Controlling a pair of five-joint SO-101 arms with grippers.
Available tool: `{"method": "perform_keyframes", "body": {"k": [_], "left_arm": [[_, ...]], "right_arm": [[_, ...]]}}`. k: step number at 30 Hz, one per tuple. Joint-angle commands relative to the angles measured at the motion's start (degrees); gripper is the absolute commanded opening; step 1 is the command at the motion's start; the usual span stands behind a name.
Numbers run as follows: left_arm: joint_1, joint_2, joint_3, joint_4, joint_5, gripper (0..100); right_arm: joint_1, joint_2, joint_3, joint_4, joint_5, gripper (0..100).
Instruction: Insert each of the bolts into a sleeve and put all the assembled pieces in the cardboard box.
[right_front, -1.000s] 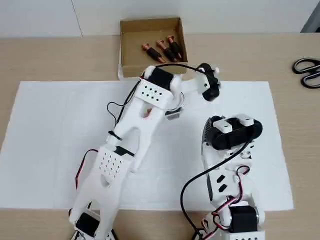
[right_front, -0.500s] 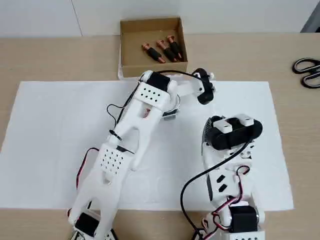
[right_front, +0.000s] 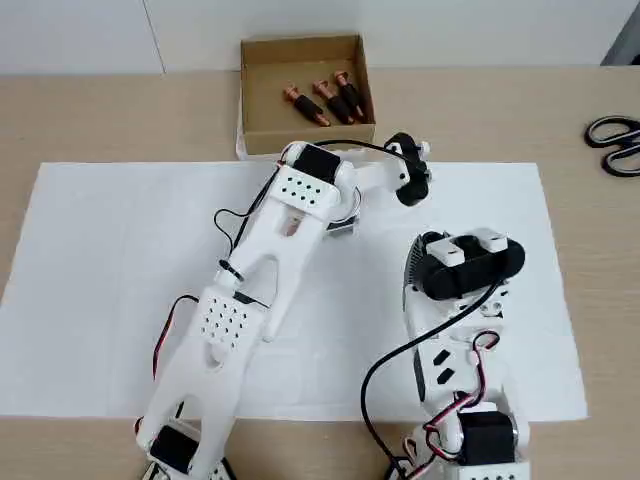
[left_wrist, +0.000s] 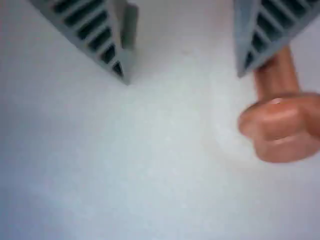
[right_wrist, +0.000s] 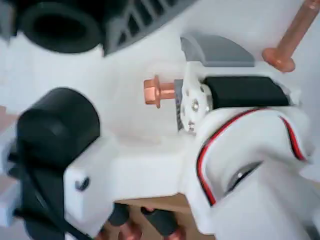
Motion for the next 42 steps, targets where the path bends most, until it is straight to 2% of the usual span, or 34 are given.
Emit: {"method": "perform_keyframes", "body": {"k": [1, 5, 11, 20, 24, 30, 34, 42], "left_arm": [[-0.09, -0.70, -0.48, 0.35, -0.35, 13], [0.62, -0.70, -0.57, 4.75, -0.26, 13], [3.78, -0.70, -5.05, 11.25, -0.18, 6], [4.04, -0.70, -16.75, 11.25, 1.93, 6], [2.46, -0.35, -17.01, 10.90, 1.67, 6], [-1.05, -0.18, -16.66, 5.10, 1.67, 6], [-1.14, 1.05, -16.66, 5.19, 1.58, 14], [-1.32, 3.96, -16.66, 5.98, -0.35, 14]], "right_arm": [[0.13, -0.48, -0.53, -0.75, 0.44, 0.5], [0.22, -0.48, -0.53, -0.75, 0.44, 0.5], [0.13, -0.48, -0.44, -0.75, 0.35, 0.5], [0.40, -0.48, -0.44, -0.75, 0.35, 0.5], [0.22, -0.48, -0.44, -0.75, 0.35, 0.5], [0.13, -0.48, -0.44, -0.75, 0.35, 0.5], [0.13, -0.48, -0.44, -0.75, 0.35, 0.5], [0.13, -0.48, -0.44, -0.75, 0.35, 0.5]]}}
